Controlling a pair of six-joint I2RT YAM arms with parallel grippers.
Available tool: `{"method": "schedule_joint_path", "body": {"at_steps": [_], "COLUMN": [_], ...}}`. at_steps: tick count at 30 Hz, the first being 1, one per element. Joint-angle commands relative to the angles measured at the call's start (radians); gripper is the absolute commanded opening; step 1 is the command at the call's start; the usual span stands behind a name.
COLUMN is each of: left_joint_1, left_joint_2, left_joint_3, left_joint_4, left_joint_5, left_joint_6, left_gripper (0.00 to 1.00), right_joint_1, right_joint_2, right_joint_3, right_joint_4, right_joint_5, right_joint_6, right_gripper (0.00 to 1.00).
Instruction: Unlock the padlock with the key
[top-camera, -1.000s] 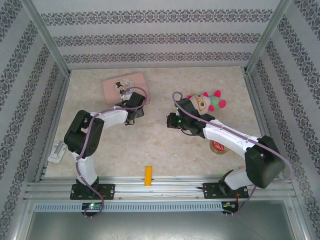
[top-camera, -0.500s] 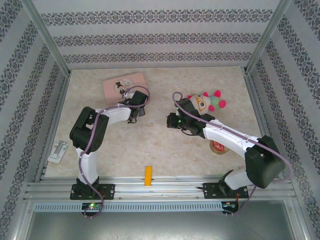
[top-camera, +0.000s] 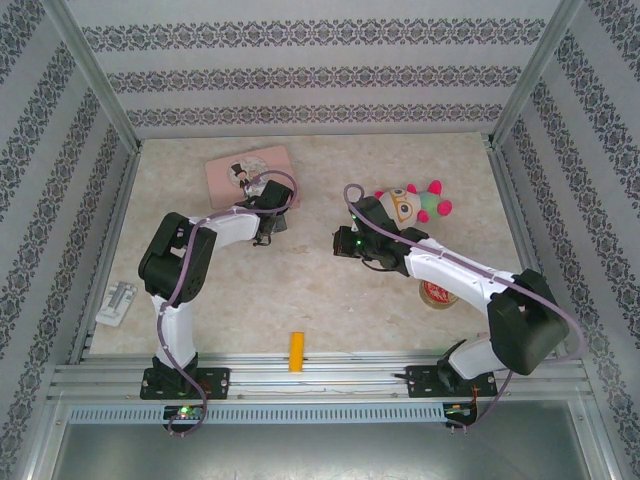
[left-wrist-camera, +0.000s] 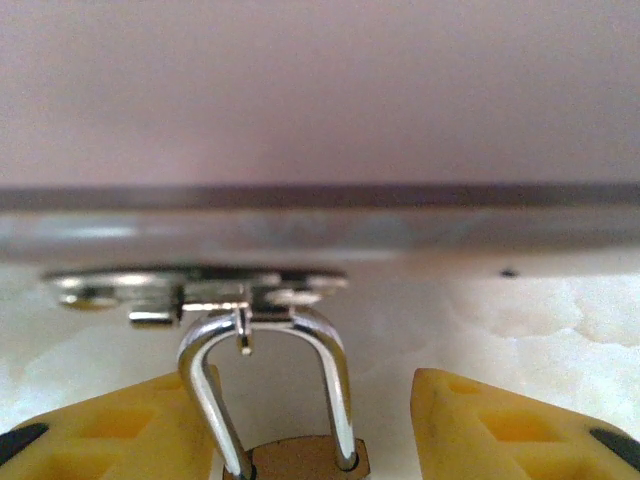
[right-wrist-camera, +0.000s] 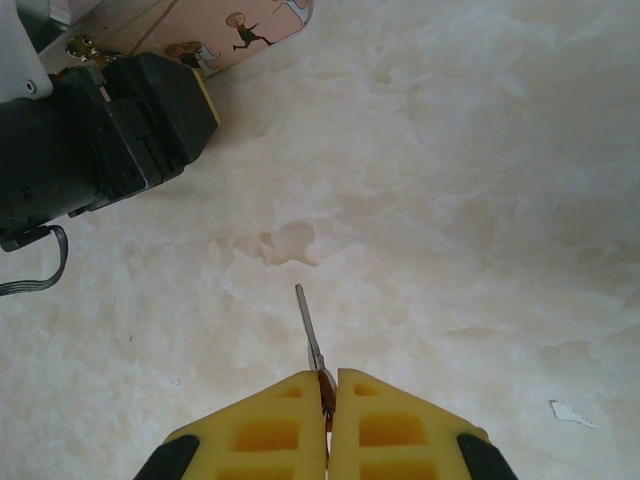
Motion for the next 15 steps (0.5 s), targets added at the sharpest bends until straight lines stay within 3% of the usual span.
{"method": "schedule_joint_path", "body": {"at_steps": [1,5,9,15], "left_joint_1": [0.013,0.014,0.016,0.014], "left_joint_2": [0.013,0.016,0.023,0.025], "left_joint_3": [-0.004,0.000,0.007,-0.007], "left_joint_4": [-0.012,-0.010,-0.010,0.001], "left_joint_5": [-0.005,-0.005,0.003,0.014], "left_joint_6": [-0.011,-0.007,0.000,-0.001], "left_gripper": [0.53,0.52,0.43,0.38], "right_joint_1": [0.009,0.009,0.007,0.006], "right_joint_2": [0.023,0.034,0.037,0.040], "right_joint_3": [0.027,0.035,0.037,0.034], "right_joint_4": [0.014,0.014,0.018,0.018], "right_joint_5": [-0.017,-0.022,-0.022,-0.022], "right_joint_6": [0.004,0.004,0.005,0.006], "right_gripper": [0.00,0.00,0.00,0.00]}}
